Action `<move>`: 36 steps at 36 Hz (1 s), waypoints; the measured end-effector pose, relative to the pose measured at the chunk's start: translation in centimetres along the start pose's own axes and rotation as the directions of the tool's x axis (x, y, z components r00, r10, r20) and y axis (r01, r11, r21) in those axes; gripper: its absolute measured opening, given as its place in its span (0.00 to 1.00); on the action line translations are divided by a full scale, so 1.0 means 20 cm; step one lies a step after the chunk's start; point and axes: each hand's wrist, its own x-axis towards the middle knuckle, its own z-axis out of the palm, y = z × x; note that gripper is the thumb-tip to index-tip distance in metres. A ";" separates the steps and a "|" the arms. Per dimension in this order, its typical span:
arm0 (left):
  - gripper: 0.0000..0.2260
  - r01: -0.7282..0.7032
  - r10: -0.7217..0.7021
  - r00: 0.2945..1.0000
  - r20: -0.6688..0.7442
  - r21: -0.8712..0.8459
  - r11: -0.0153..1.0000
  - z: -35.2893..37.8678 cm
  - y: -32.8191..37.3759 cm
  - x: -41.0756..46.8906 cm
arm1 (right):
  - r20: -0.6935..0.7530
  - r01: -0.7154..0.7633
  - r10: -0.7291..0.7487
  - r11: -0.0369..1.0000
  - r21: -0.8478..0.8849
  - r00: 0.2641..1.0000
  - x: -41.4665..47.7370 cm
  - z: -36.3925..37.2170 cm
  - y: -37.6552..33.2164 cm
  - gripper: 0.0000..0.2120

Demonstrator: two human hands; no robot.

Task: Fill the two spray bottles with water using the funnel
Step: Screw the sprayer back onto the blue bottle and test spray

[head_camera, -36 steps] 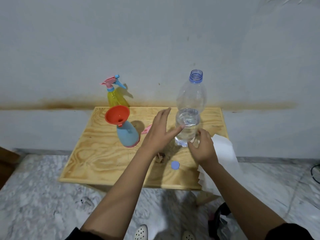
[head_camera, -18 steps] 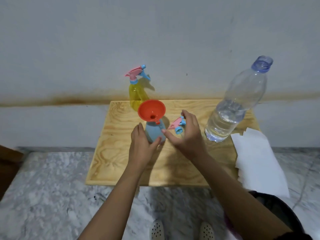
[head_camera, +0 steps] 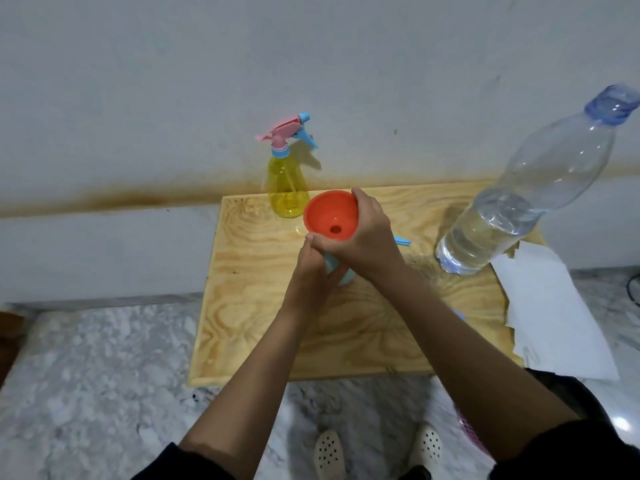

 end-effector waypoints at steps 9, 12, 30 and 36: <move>0.29 -0.113 0.114 0.993 -0.023 0.042 0.993 0.01 -0.02 0.01 | 0.065 -0.047 0.046 0.999 0.013 0.997 0.02 -0.05 -0.05 0.45; 0.29 -0.135 0.136 0.990 -0.035 0.029 0.990 0.01 -0.02 0.02 | 0.061 -0.056 0.055 0.998 0.012 0.997 0.02 -0.06 -0.06 0.45; 0.30 -0.177 0.181 0.981 -0.075 0.064 0.982 0.01 -0.01 -0.01 | 0.061 -0.066 0.064 0.998 0.023 0.996 -0.01 -0.09 -0.09 0.44; 0.29 -0.174 0.179 0.980 -0.088 0.057 0.983 0.01 0.00 -0.02 | 0.069 -0.060 0.057 0.997 0.039 0.996 -0.01 -0.10 -0.09 0.45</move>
